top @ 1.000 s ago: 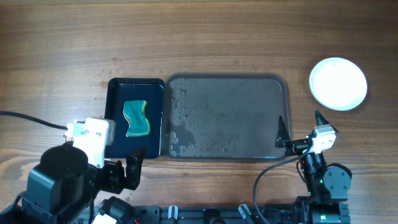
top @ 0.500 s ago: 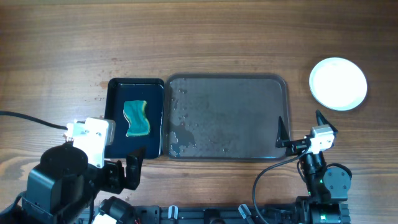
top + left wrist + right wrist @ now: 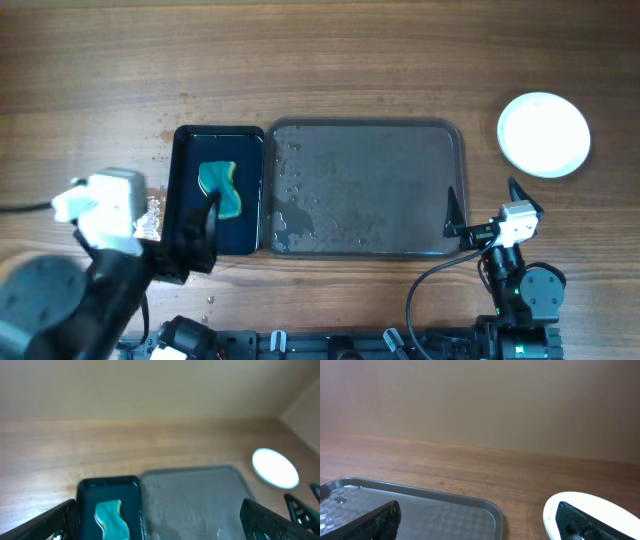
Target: Clean dirty plates on tray and stack at the side
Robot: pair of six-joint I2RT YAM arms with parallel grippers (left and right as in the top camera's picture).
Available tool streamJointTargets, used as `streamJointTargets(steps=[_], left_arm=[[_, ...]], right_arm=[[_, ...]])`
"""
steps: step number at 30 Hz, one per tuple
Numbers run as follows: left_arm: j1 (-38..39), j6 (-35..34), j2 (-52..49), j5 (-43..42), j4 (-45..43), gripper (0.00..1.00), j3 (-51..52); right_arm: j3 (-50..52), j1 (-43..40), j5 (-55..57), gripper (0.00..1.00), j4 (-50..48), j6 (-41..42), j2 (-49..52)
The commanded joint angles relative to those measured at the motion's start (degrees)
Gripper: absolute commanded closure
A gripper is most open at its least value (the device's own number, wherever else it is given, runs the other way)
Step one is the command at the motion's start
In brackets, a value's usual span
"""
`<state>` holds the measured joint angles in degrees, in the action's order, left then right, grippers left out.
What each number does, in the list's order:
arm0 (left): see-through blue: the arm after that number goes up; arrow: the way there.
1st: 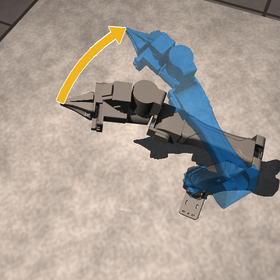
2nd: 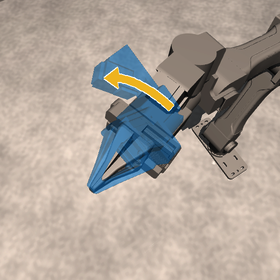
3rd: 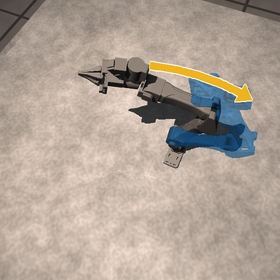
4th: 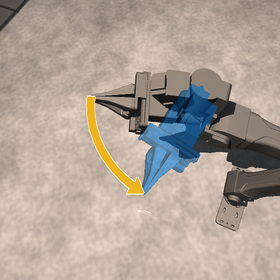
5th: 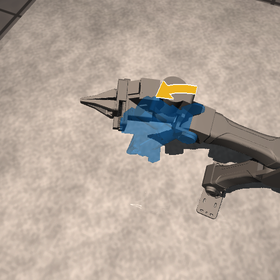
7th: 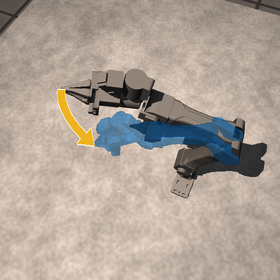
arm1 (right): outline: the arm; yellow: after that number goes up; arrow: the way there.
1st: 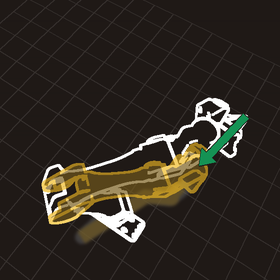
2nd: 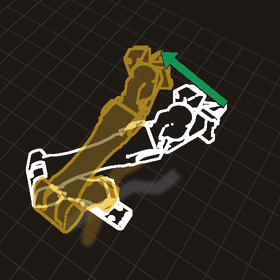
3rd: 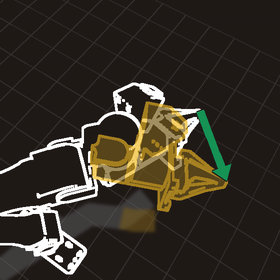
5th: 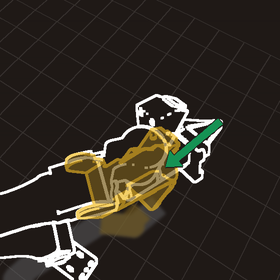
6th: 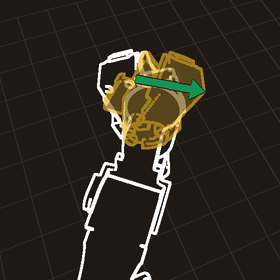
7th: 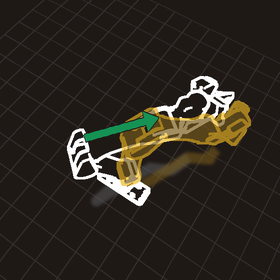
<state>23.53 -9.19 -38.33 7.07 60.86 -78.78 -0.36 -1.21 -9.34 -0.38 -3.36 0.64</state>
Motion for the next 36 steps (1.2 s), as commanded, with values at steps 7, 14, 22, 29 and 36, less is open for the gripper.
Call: streamJointTargets(steps=[7, 14, 22, 29, 36], left_arm=[[-13.4, 1.4, 23.8, -10.6, -31.4, 0.0, 35.5], [-17.8, 1.0, 32.3, -21.3, -52.6, 0.0, 58.0], [-18.1, -0.2, 38.1, -21.6, -60.2, 0.0, 66.8], [-18.1, -1.8, 38.1, -21.6, -66.2, 0.0, 73.6], [-18.1, -3.3, 38.1, -22.5, -74.4, 0.0, 78.5]], right_arm=[[0.1, 0.2, 0.8, 0.0, -0.2, -1.0, -0.4], [0.1, 0.2, 0.8, 0.0, -0.2, -1.0, -0.4], [0.1, 0.2, 0.8, 0.0, -0.2, -1.0, -0.4], [0.1, 0.2, 0.8, 0.0, -0.2, -1.0, -0.4], [0.1, 0.2, 0.8, 0.0, -0.2, -1.0, -0.4]])
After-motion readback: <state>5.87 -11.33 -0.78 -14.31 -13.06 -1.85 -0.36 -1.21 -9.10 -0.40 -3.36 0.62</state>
